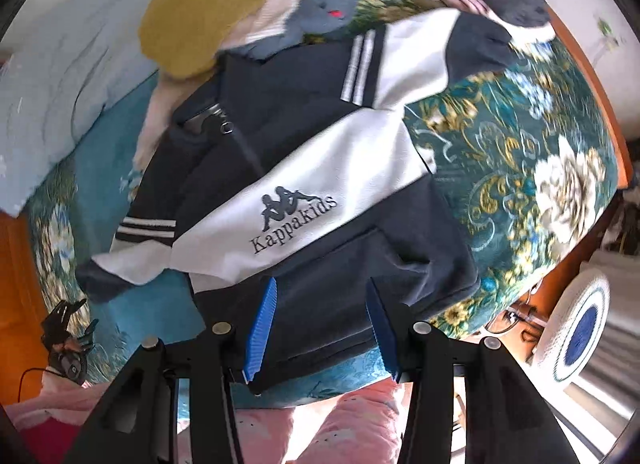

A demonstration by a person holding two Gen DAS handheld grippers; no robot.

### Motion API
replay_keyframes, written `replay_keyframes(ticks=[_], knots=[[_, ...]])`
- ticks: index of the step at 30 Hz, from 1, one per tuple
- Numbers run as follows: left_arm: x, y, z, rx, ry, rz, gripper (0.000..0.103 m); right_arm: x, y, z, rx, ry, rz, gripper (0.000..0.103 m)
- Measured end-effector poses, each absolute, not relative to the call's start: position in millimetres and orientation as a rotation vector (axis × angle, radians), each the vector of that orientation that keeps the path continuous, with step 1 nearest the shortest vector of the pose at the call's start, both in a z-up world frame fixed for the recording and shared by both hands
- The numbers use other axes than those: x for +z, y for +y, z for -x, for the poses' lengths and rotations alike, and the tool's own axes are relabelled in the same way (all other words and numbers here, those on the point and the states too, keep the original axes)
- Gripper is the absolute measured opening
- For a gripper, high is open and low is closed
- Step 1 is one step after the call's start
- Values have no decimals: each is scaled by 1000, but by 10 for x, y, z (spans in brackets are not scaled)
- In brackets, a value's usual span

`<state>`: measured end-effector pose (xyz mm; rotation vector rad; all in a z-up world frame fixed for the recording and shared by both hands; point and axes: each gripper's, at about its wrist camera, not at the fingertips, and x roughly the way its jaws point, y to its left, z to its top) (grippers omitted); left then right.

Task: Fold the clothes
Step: 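Grasp the jacket sleeve cuff with the left gripper and straighten it, then grasp the other dark sleeve cuff with the right gripper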

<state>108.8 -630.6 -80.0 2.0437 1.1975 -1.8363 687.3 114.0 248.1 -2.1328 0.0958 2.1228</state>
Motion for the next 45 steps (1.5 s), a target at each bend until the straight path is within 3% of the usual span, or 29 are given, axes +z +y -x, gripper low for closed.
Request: replay_keyframes(ticks=[4,5,6,9,13,17,20,25,28,30,35,41,45], knots=[[-952,-6152,-976,-1786,1215,-2063,53,2530,963,-6805,2149,33,2142,48],[-948,-6120,-942,-1787,1219,-2060,44,2542,932,-6789,2155,24,2142,48],[-943,-6088,-908,-1789,1224,-2057,29,2551,919,-6776,2158,24,2139,48],[-844,-6046,-832,-1815,1198,-2053,16,2544,873,-6746,2166,26,2144,48],[-428,-6222,-843,-1951,1157,-1977,14,2534,799,-6697,2196,42,2152,48],[-584,-6446,-1147,-1858,927,-2033,14,2565,834,-6692,2245,70,2137,48],[-791,-6560,-1340,-1726,1027,-2025,14,2547,972,-6713,2245,116,2131,48],[-479,-6476,-1245,-1791,1101,-1985,21,2631,1358,-6703,2292,261,2067,48],[-108,-6431,-1253,-1833,1132,-1921,34,2724,1758,-6674,2338,416,1956,48],[185,-6353,-1350,-1901,1127,-1869,54,2761,2127,-6661,2360,541,1867,48],[879,-6005,-1769,-2042,1083,-1796,56,2594,3173,-6546,2340,792,1721,53],[1568,-5033,-2640,-2035,1221,-1644,61,2070,4544,-6147,2234,1097,1673,53],[1817,-4495,-3039,-1997,1231,-1666,61,1771,5242,-5813,2194,1161,1701,53]])
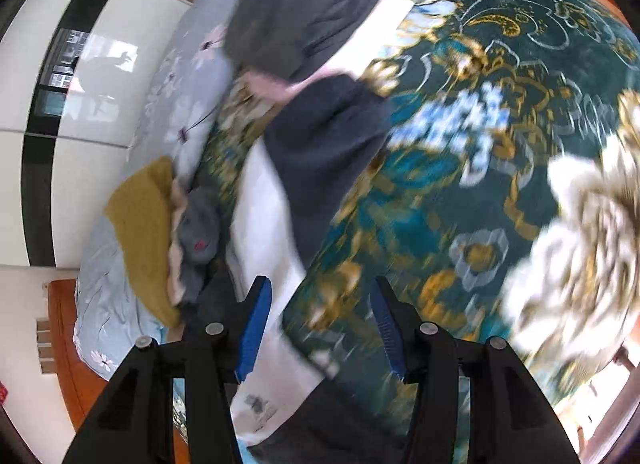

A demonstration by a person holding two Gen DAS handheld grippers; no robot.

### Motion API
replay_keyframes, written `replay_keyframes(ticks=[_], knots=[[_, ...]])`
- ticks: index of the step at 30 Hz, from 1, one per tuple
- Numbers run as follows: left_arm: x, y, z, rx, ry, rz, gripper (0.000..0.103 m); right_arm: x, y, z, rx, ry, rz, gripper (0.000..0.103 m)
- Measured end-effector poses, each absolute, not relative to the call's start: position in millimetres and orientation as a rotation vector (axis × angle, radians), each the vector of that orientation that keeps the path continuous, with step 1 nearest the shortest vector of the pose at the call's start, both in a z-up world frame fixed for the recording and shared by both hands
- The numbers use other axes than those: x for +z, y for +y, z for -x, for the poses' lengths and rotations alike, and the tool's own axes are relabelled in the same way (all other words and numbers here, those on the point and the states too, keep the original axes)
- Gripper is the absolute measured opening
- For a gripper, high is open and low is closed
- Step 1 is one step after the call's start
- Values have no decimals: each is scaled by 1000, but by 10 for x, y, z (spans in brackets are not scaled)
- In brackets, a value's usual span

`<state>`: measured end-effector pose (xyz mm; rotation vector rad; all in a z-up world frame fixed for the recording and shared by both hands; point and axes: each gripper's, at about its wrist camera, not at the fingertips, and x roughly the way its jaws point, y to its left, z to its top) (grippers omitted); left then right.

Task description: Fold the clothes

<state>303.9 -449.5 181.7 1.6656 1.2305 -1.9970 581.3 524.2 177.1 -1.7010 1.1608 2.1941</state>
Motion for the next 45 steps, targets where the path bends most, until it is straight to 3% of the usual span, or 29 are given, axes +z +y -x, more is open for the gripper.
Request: replay_keyframes(ticks=[14,23,26,30,36,45], knots=[[2911,-3696,-3144,-2062,1034,-1490,63,947,5910,-4670,2262,1053,1902,53],[2795,-3229,-3103,-2034,948,-1598,63,697,6076,-4477,2206,1085,1915,55],[2733,-3169,-3127,-2020,948,-1626,63,653,6107,-4491,2171,1116,1901,48],[2712,-3168,-3172,-2009,980,-1645,63,605,6145,-4517,2125,1158,1878,24],[2737,-3378,-3250,-2022,1054,-1634,63,991,6099,-4716,2199,1166,1785,20],[2343,-4086,-3453,-1911,1204,-1627,63,2147,5257,-4959,2574,849,1766,20]])
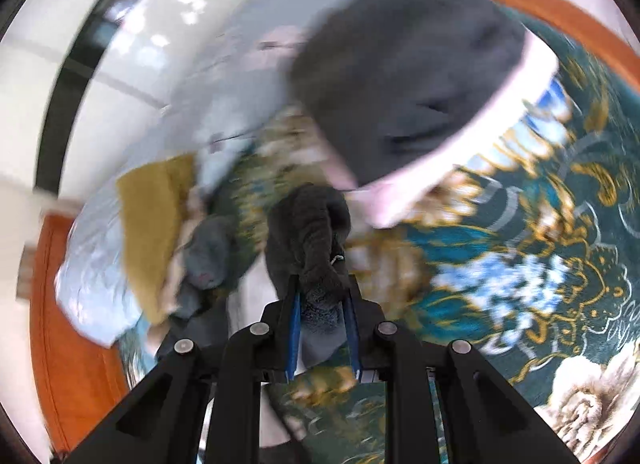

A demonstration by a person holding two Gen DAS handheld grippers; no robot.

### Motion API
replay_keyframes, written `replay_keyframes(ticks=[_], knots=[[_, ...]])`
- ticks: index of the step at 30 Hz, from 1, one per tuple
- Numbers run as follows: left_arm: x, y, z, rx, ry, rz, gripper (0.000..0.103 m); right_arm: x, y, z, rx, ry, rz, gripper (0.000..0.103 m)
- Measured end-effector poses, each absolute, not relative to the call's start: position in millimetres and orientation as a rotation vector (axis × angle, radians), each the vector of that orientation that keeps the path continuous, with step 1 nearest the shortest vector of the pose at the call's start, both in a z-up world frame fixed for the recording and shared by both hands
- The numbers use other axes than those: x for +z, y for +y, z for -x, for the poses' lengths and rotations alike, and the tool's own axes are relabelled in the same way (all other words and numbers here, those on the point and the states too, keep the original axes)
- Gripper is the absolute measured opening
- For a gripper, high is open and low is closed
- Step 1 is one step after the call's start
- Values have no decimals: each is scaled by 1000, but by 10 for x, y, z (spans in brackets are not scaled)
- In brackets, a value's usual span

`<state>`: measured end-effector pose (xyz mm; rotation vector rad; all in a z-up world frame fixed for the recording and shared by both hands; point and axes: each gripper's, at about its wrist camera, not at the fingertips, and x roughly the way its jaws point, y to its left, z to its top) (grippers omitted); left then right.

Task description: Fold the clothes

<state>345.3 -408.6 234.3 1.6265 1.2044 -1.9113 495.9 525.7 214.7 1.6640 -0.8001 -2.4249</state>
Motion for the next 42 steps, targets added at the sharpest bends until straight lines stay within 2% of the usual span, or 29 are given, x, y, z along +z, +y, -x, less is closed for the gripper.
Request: replay_keyframes(ticks=[4,11,17,23,30,34,37,38,39,42], knots=[[2063,-4558,-3264,-1909,1229,-1651,63,2514,4466,-5021,-2377,-681,-1593,20],[1571,-5386,-2929,-1904,1272,-1693,63,2759,2980,-5211,-2291,-660,-1574,20],[1023,-6256,-2572,-1838,1299,-1738,64,2590,1537,-5444,-2306,-618,-1638,20],[619,-6874,-2402,-1758,1335,-1773,64,2068,335,-5558,-2272,-478,-1830,20],[65,-7004,-2359,-1647,1336,-1869,65,1271,-471,-5580,-2198,-208,-2078,20],[-182,-6866,-2224,-1636,1302,-1946,65,987,-748,-5634,-2148,-85,-2125,21],[-308,-6812,-2098,-1641,1309,-1945,65,901,-846,-5656,-2073,-72,-2122,25],[-350,-6794,-2056,-1643,1311,-1945,65,964,-816,-5672,-2080,-66,-2111,33],[-392,-6776,-2014,-1645,1313,-1944,65,1027,-786,-5688,-2087,-59,-2100,35],[-517,-6723,-1888,-1650,1320,-1942,65,1216,-695,-5736,-2108,-39,-2068,36]])
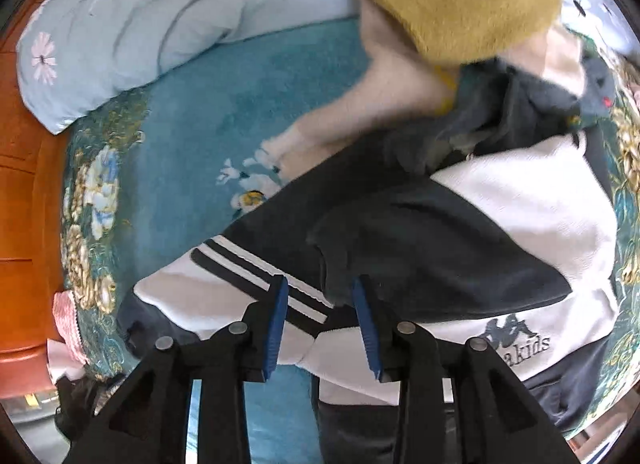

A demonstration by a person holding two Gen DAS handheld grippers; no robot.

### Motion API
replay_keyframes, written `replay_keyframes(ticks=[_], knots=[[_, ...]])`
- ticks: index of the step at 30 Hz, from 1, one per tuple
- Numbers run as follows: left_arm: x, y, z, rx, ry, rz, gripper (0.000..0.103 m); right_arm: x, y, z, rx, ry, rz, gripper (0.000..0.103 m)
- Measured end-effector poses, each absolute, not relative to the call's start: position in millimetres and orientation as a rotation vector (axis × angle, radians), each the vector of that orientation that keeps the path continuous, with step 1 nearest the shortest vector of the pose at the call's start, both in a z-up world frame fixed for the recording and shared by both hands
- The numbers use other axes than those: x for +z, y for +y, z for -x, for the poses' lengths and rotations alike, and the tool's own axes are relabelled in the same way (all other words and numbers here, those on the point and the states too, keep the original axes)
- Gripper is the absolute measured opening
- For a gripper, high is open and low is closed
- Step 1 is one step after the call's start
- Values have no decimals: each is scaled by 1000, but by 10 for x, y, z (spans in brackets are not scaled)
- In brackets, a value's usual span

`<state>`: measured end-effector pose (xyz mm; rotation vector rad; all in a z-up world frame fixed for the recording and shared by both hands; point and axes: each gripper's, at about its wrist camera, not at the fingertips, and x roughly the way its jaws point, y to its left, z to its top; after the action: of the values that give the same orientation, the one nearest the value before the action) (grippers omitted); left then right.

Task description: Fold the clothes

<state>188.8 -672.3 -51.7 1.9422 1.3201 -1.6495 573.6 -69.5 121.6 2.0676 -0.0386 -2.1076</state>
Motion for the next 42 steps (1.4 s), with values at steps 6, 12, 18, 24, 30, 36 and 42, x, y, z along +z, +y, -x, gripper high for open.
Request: replay_keyframes(ticks=[6,12,18,24,30,36,42], knots=[[-769,-6616,-1636,-1660,1334,-1938,68,1592,-513,-5832,-2147,2,-2001,39],[-876,-6547,-1583,-1645,1308,-1861,56,1887,160,-5966,-2252,-49,-2071,39],[-600,-6461,-1509,-1695,1275,-1817,18,2118,635,-6025,-2336,-178,-2087,39],[209,-6199,-1492,-1954,1197,-1765,17,2359,915,-6064,-2369,-248,-2010,39],[1194,-5306,-1553,-2263,1040,-1754,17,2400,1359,-6073,-2368,-387,-1930,39],[2058,-3994,-1745,-2545,773,-1722,16,2300,2098,-5925,-2315,-504,-1854,39],[2316,-2230,-2292,-2620,480,-1759,16,2139,3110,-5607,-2246,-499,-1800,39]])
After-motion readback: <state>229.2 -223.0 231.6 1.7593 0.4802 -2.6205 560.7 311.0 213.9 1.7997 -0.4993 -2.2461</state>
